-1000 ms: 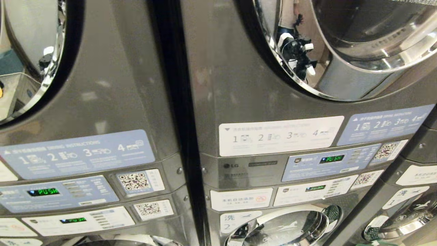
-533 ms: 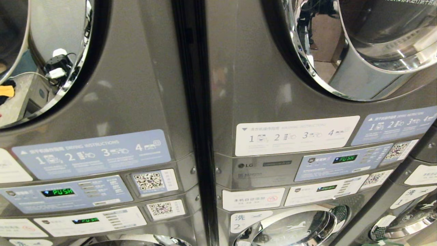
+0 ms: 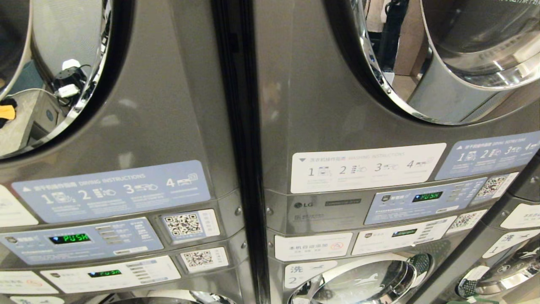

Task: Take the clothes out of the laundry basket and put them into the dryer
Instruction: Open the dryer

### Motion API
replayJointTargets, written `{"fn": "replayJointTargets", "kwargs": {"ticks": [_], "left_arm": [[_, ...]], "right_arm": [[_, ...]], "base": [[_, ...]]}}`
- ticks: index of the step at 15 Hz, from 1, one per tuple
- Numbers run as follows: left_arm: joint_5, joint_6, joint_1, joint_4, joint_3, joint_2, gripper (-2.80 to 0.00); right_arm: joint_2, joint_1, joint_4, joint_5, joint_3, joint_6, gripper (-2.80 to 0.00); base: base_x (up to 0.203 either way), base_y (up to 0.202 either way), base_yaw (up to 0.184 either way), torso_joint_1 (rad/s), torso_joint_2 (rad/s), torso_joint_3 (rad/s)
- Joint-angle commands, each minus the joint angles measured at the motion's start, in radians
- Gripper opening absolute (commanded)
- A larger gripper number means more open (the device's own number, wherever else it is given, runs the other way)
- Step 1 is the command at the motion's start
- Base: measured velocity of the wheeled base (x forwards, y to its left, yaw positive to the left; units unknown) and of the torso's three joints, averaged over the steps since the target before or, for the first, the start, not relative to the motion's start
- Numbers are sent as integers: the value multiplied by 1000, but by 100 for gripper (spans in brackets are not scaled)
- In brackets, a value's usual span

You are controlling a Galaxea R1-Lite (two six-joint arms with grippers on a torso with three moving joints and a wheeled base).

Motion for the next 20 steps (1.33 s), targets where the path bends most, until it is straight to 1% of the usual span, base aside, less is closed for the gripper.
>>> {"fn": "replayJointTargets", "kwargs": {"ticks": [1,4,6,7,9,10,14,18,20], "left_arm": [[0,0,0,1,0,0,-280],[0,0,0,1,0,0,-280],[0,0,0,1,0,0,-280],[1,0,0,1,0,0,-280],[0,0,0,1,0,0,-280],[0,0,0,-1,0,0,-280],[0,0,0,1,0,0,-280],[0,0,0,1,0,0,-280],[0,0,0,1,0,1,-280]], "right_arm": [[93,52,11,11,-63,2,0],[101,144,27,21,-70,-2,0],[101,236,29,16,-64,-14,0],[107,256,29,14,-57,-50,0],[145,265,27,14,-46,-164,0],[162,267,23,14,-46,-188,0],[202,270,-3,18,-74,-192,0],[286,327,-7,12,-192,-192,0],[317,350,-7,11,-214,-194,0]], "base": [[0,0,0,0,0,0],[0,0,0,0,0,0],[0,0,0,0,0,0],[0,0,0,0,0,0],[0,0,0,0,0,0],[0,0,0,0,0,0],[0,0,0,0,0,0],[0,0,0,0,0,0],[0,0,0,0,0,0]]}}
